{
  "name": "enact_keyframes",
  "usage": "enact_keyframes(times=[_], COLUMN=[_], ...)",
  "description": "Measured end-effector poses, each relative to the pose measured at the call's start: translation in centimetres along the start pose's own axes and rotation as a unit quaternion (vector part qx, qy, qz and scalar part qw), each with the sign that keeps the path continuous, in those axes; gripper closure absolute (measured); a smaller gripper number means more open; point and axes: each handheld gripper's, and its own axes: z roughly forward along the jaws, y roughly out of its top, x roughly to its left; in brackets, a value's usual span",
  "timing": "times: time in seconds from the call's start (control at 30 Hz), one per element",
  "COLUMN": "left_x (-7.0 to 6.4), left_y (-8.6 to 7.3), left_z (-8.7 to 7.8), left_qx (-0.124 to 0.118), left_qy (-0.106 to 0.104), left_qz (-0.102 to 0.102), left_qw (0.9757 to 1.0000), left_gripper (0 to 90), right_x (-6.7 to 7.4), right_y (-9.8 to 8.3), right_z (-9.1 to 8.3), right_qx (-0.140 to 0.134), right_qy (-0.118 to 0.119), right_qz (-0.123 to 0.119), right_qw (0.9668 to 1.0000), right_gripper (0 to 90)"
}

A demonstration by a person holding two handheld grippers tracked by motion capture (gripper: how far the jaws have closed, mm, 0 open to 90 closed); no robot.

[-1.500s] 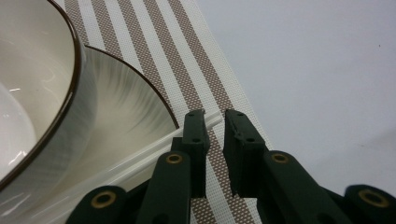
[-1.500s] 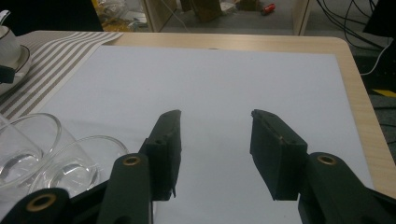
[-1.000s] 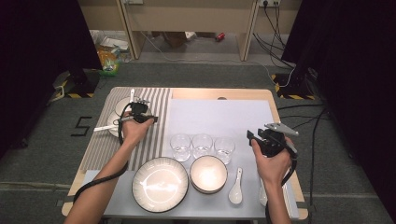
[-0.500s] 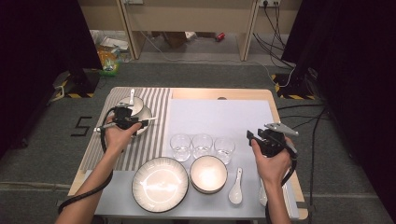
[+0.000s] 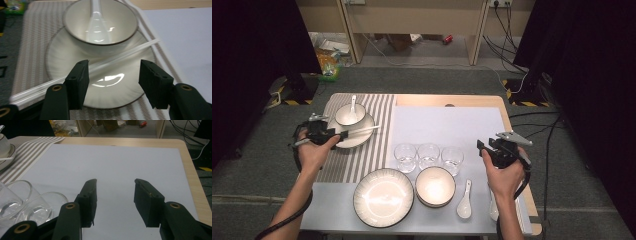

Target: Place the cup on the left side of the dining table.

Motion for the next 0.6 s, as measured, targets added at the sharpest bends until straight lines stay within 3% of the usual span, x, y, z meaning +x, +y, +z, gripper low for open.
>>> enact_keyframes(times=[0.23, 0.3, 0.4, 0.6], left_x=[4.4, 5.2, 6.0, 7.0], left_y=[-1.4, -1.8, -2.4, -3.2], left_z=[-2.0, -2.0, -1.6, -0.1], left_qx=[0.007, 0.017, 0.034, 0.054], left_qy=[0.066, 0.075, 0.089, 0.105], left_qz=[-0.026, -0.032, -0.028, -0.039], left_qw=[0.9975, 0.9965, 0.9951, 0.9923], left_gripper=[47.7, 51.0, 54.1, 57.3], right_x=[0.1, 0.1, 0.2, 0.2], right_y=[0.1, 0.1, 0.1, 0.1], right_z=[-0.1, 0.0, 0.0, 0.1], right_qx=[-0.001, -0.001, -0.001, 0.0], right_qy=[-0.002, 0.0, -0.001, -0.001], right_qz=[0.0, -0.002, -0.003, -0.003], right_qw=[1.0, 1.0, 1.0, 1.0], right_gripper=[53.6, 53.6, 53.6, 53.6])
